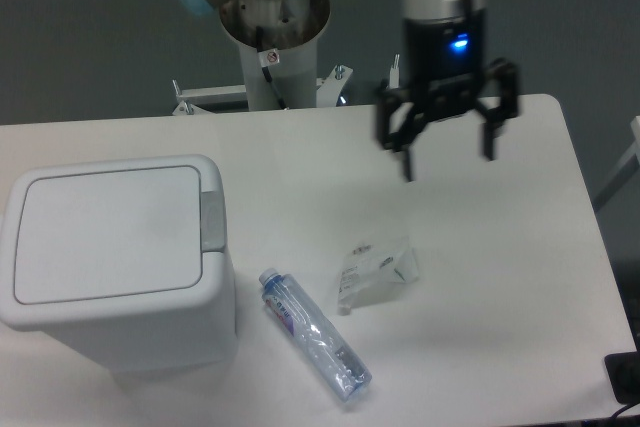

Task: Open the trash can
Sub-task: 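Move the open gripper over to the hinged lid edge of the trash can, then press down on the lid's back tab with the gripper to flip it open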

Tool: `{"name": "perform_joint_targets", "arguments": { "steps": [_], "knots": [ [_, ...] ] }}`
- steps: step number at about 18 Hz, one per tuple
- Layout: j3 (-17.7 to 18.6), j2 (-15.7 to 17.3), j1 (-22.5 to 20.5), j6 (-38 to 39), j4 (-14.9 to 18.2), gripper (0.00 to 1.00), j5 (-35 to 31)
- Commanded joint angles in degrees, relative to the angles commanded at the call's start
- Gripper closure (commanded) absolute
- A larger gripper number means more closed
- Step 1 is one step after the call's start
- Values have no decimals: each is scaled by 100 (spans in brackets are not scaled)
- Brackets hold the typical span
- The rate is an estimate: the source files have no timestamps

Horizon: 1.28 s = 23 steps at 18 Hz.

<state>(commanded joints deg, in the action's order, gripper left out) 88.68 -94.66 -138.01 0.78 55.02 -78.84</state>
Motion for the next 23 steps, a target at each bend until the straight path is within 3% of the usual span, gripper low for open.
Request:
{"name": "perform_joint_targets", "arguments": {
  "steps": [2,6,12,23],
  "knots": [
    [35,-9,273,316,9,0,271],
    [290,70,344,652,9,0,659],
    [404,-88,450,661,0,0,677],
    [624,-79,538,669,-53,0,633]
  ]
}}
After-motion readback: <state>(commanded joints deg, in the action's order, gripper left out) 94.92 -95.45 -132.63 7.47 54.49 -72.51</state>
